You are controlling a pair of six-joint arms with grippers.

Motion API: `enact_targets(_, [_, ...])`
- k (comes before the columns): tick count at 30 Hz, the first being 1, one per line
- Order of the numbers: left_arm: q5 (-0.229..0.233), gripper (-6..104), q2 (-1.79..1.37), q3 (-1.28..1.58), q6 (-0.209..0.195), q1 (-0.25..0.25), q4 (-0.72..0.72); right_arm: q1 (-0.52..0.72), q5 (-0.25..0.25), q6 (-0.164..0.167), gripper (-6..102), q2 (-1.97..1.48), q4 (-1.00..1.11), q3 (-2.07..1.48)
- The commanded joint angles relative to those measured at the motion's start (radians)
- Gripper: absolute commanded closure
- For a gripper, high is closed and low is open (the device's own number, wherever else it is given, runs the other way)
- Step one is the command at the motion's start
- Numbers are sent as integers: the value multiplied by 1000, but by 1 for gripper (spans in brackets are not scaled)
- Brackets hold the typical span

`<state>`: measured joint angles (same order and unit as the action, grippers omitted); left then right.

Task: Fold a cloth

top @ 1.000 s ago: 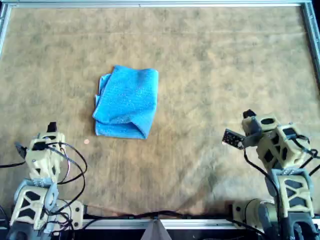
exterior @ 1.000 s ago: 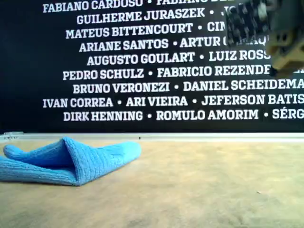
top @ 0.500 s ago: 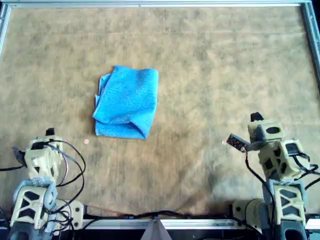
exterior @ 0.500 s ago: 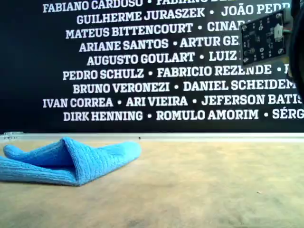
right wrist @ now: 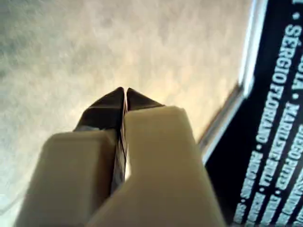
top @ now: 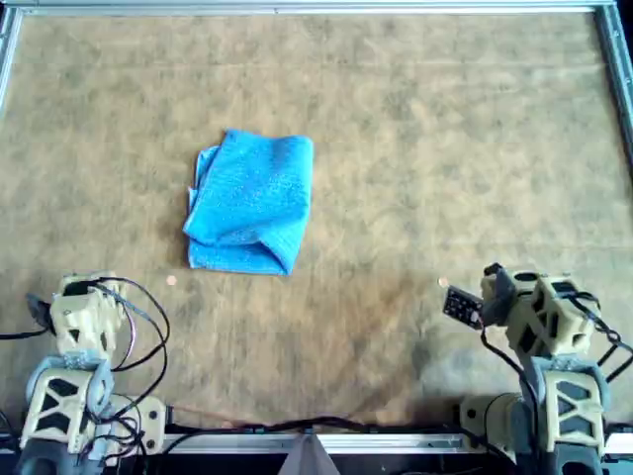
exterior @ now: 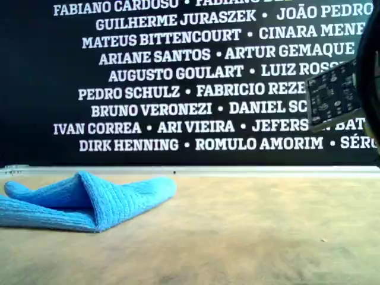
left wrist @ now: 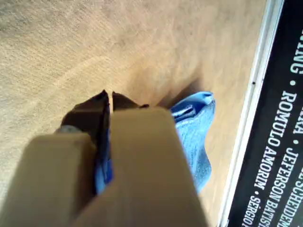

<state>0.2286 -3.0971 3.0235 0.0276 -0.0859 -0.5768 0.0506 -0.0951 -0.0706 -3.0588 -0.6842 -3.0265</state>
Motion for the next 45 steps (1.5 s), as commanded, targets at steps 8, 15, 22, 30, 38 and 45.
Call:
enact_targets(8, [-8, 98, -17, -20, -3, 12, -209, 15, 5, 3, 96, -54, -152, -11])
enact_targets(15, [-8, 98, -18, -21, -3, 11, -241, 17, 5, 3, 96, -55, -166, -11])
enact_targets(22, [5, 98, -12, -21, 9, 9, -241, 2, 5, 3, 96, -52, -166, -11])
enact_targets(30, [-5, 98, -12, -21, 8, 11, -241, -2, 2, -11, 96, -51, -166, -11])
enact_targets(38, [-5, 98, -12, -21, 8, 11, -241, -2, 2, -11, 96, -51, -166, -11])
enact_targets(45, [-5, 98, -12, -21, 8, 11, -241, -2, 2, -12, 96, -51, -166, -9])
